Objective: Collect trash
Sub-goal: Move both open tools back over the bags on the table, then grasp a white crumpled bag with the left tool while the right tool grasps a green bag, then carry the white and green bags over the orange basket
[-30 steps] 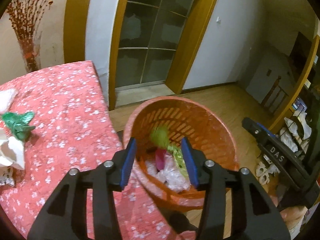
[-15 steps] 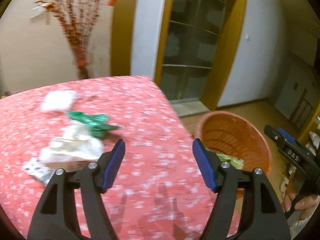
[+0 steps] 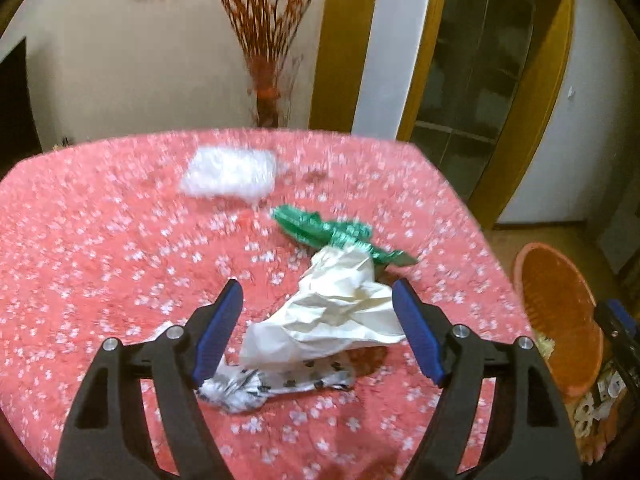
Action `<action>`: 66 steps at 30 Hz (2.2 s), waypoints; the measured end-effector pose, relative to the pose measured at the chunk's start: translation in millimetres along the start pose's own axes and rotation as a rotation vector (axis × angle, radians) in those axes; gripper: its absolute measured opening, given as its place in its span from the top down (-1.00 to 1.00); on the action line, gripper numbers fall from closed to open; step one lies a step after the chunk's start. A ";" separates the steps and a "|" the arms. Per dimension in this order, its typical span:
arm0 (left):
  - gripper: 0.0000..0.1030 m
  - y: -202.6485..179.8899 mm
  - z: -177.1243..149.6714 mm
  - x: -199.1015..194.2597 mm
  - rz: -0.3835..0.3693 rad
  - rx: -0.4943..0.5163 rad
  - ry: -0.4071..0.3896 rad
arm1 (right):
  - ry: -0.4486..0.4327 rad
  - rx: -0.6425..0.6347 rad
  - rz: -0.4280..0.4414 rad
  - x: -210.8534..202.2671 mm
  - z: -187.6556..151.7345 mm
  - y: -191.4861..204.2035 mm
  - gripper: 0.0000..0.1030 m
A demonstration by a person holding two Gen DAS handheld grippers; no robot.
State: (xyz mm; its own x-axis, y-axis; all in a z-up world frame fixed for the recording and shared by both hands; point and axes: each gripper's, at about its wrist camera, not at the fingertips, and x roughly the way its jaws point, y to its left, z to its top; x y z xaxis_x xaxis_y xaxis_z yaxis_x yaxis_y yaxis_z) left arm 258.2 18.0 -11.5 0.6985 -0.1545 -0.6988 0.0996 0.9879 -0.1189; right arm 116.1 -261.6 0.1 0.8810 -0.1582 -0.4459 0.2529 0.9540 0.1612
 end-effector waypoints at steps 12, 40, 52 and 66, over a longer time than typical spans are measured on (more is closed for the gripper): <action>-0.27 -4.6 -5.3 43.5 -0.089 0.038 0.125 | 0.037 -0.037 0.012 10.1 -6.4 17.3 -0.25; 0.25 73.8 0.0 -53.9 -0.079 -0.040 -0.138 | 0.051 -0.165 0.161 28.0 5.6 107.3 -0.24; 0.24 153.1 1.6 -88.0 0.049 -0.158 -0.218 | 0.144 -0.236 0.297 63.0 9.9 194.2 -0.05; 0.24 199.2 -10.9 -89.1 0.094 -0.229 -0.197 | 0.370 -0.222 0.326 136.0 1.1 248.3 0.48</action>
State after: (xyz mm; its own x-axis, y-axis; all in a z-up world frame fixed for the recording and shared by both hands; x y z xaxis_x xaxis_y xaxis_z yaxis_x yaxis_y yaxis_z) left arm 208.0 228.5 19.4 0.8230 -0.0350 -0.5669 -0.1184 0.9656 -0.2316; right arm 299.1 -46.5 -19.5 0.6902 0.2168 -0.6904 -0.1356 0.9759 0.1709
